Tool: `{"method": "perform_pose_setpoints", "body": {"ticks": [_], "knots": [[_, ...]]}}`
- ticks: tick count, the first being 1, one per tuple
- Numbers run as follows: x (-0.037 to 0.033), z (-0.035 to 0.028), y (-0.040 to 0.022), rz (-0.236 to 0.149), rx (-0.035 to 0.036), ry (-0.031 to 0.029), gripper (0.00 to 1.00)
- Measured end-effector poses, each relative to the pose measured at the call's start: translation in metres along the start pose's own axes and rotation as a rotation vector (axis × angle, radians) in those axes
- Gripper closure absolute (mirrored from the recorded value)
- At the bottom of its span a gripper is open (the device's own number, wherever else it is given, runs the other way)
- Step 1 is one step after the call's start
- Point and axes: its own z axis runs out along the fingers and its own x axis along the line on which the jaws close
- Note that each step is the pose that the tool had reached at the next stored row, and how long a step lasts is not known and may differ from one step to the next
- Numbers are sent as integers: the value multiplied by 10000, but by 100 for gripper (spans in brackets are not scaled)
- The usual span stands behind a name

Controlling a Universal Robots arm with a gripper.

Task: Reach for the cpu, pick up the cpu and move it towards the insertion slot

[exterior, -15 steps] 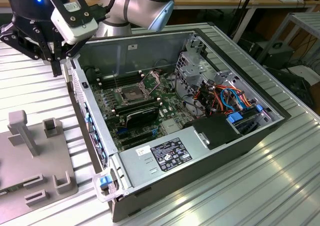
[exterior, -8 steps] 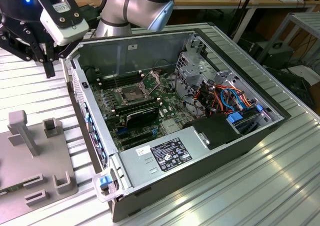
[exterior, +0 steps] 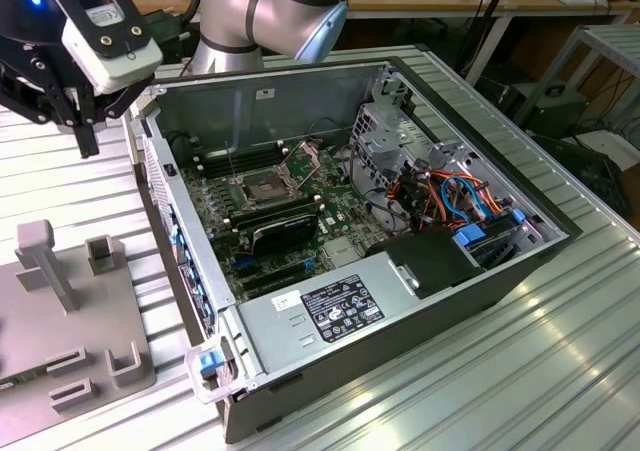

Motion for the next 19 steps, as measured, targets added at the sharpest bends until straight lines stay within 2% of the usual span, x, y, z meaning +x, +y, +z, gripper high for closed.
{"method": "perform_pose_setpoints", "body": {"ticks": [9,12,15,16,19], "knots": [[221,18,-20,-157,0,-1,89],[268,44,-28,-229,-1,-10,89],[278,63,-43,-750,5,14,89],[301,71,-49,-775,1,15,89],[453,84,-68,-776,-16,12,89]]}}
